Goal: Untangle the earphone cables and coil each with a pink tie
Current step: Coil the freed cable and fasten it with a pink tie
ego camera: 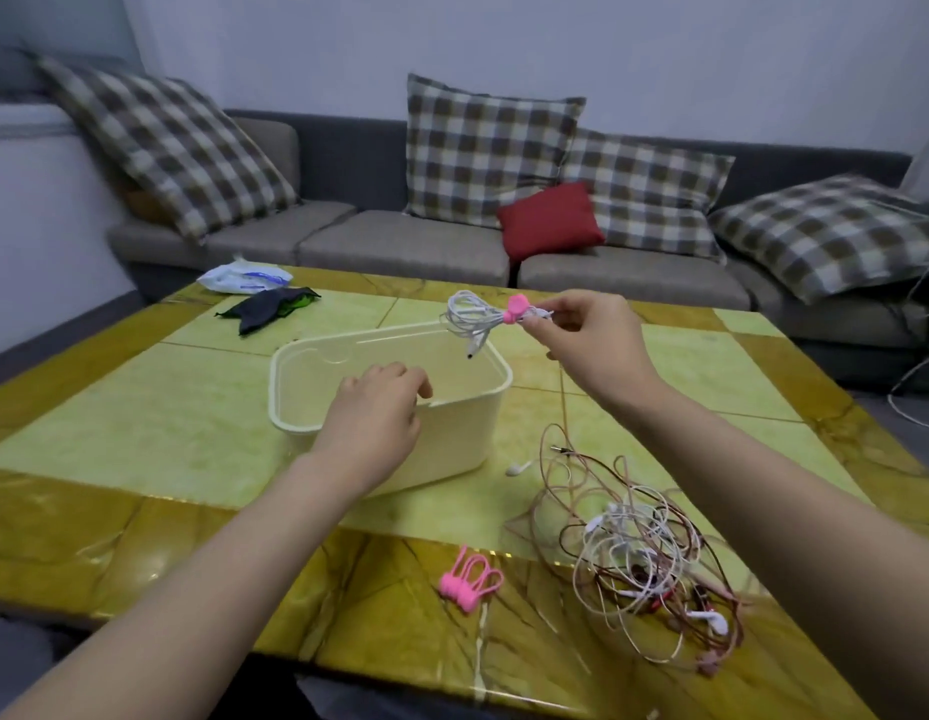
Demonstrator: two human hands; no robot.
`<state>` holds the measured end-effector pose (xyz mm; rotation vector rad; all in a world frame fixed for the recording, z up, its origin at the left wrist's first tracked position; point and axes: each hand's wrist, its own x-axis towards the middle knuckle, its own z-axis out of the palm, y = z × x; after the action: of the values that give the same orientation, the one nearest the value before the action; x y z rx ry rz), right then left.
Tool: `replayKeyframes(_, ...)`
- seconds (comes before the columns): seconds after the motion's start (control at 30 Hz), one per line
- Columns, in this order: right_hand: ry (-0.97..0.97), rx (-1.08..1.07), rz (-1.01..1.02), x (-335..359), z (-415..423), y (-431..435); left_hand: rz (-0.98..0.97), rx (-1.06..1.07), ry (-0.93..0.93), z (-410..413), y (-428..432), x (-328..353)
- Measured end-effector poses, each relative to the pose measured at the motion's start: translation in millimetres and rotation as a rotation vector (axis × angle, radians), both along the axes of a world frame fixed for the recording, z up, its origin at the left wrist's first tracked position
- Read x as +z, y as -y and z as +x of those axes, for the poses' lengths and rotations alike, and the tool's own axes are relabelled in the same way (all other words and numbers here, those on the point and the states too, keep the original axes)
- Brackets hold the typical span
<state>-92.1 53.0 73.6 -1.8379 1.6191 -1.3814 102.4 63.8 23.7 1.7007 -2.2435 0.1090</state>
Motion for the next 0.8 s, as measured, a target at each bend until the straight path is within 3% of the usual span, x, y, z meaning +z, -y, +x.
replayKeyframes(0.27, -0.067, 0.002, 0.015, -15.5, 50.5, 51.4, 0.0, -0.033, -0.042, 4.9, 13.3, -2.2)
replayKeyframes(0.5, -0.41, 0.108, 0.236, -52.6, 55.0, 54.3, -0.03, -0.031, -0.056, 5.8, 13.0, -3.8)
replayKeyframes(0.7, -0.533, 0.049, -0.009, -51.5, 13.6, 18.6, -0.05, -0.031, -0.036, 2.1, 11.5, -3.7)
replayKeyframes(0.8, -0.614, 0.023, -0.022, -54.4, -18.7, -4.5, -0.135, -0.064, -0.069, -11.8, 3.6, -10.0)
